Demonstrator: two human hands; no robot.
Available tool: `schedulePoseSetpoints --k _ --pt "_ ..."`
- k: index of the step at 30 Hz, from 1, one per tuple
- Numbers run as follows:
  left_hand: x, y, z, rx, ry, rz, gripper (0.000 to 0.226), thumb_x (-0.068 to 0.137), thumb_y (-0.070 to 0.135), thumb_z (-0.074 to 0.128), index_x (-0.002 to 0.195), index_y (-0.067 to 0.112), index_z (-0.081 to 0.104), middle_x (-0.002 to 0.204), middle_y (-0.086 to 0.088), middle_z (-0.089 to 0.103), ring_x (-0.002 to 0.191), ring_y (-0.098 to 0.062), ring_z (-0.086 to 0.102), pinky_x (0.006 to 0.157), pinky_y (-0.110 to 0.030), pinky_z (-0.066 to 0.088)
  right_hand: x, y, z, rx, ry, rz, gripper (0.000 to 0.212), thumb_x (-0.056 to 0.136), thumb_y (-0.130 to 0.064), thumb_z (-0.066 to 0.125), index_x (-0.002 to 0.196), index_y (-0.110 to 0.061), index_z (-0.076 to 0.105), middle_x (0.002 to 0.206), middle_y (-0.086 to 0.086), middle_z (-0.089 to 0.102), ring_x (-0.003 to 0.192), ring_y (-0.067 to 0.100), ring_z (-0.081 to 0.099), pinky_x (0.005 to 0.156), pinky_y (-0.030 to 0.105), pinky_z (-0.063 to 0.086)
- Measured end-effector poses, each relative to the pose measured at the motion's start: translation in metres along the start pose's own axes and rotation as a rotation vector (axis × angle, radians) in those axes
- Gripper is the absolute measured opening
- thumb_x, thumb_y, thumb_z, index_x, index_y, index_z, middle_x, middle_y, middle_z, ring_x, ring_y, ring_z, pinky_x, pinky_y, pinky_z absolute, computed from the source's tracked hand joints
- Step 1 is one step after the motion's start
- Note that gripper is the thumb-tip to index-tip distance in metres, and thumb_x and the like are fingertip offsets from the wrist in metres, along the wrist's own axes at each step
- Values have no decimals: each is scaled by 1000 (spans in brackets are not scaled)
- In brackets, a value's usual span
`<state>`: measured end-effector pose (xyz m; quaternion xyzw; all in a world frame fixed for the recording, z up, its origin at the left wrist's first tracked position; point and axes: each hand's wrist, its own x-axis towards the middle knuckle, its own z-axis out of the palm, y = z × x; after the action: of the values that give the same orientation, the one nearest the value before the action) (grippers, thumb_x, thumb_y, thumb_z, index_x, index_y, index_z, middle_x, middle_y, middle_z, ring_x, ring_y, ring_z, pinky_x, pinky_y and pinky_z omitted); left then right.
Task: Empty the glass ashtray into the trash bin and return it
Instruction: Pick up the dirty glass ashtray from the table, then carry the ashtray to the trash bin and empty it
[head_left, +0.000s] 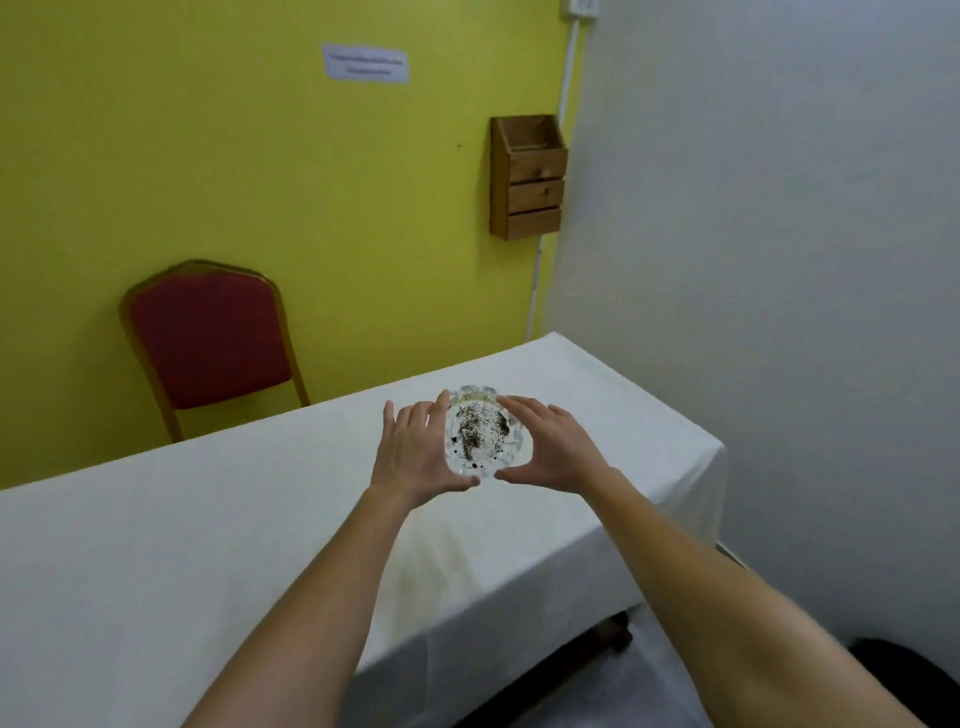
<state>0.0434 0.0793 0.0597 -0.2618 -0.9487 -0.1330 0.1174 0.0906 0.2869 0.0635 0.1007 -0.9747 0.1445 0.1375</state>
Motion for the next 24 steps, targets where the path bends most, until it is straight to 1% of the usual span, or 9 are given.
schedulePoseSetpoints --k 2,4,7,9,11,14,19,22,24 --pt "9 18 -1 7 -15 57 123 58 71 70 152 12 17 138 -8 47 131 -26 41 120 -50 7 -13 12 -13 -6 24 44 97 66 -48 80 147 -21 34 148 1 46 125 24 53 103 35 40" --pt "14 38 3 9 -36 111 123 59 73 69 152 12 16 139 -7 47 131 -26 40 120 -50 7 -30 25 -22 -15 39 90 97 65 -49 80 146 -22 35 147 0 47 120 27 57 98 34 45" --pt "28 74 11 2 -51 182 123 59 73 68 152 12 16 138 -8 47 132 -26 41 120 -50 8 -54 53 -38 -30 56 175 98 64 -52 79 146 -27 33 148 -5 45 121 24 57 96 37 49" --pt "38 104 18 -14 -57 228 123 59 73 69 151 11 17 138 -9 48 131 -26 41 119 -50 9 -71 75 -52 -31 58 237 98 64 -53 79 147 -30 31 149 -7 43 125 20 54 98 37 49" --pt "47 134 25 -29 -71 268 122 59 73 68 152 11 17 138 -9 48 131 -26 41 119 -50 9 -89 96 -67 -47 56 278 97 64 -54 78 147 -32 30 149 -10 42 127 16 52 99 34 48" --pt "60 181 37 -51 -94 324 121 60 71 69 151 11 16 139 -9 47 132 -25 40 119 -50 8 -116 128 -89 -65 61 348 96 65 -54 77 146 -33 31 149 -13 42 121 12 55 96 28 45" --pt "76 251 62 -61 -125 422 121 60 72 68 151 11 17 139 -8 47 132 -25 41 118 -50 10 -162 181 -110 -92 78 431 95 64 -54 78 146 -31 34 143 -9 50 106 12 63 88 28 49" --pt "89 292 77 -60 -137 473 122 59 73 67 151 11 18 138 -8 48 131 -26 41 118 -51 12 -187 213 -122 -108 92 462 94 66 -55 77 146 -29 34 142 -8 51 110 13 62 88 28 49" --pt "97 321 88 -67 -147 504 122 59 73 68 151 10 18 138 -9 47 131 -26 41 118 -51 12 -204 234 -131 -94 97 491 95 66 -54 78 146 -28 34 141 -6 51 106 13 63 87 28 49"
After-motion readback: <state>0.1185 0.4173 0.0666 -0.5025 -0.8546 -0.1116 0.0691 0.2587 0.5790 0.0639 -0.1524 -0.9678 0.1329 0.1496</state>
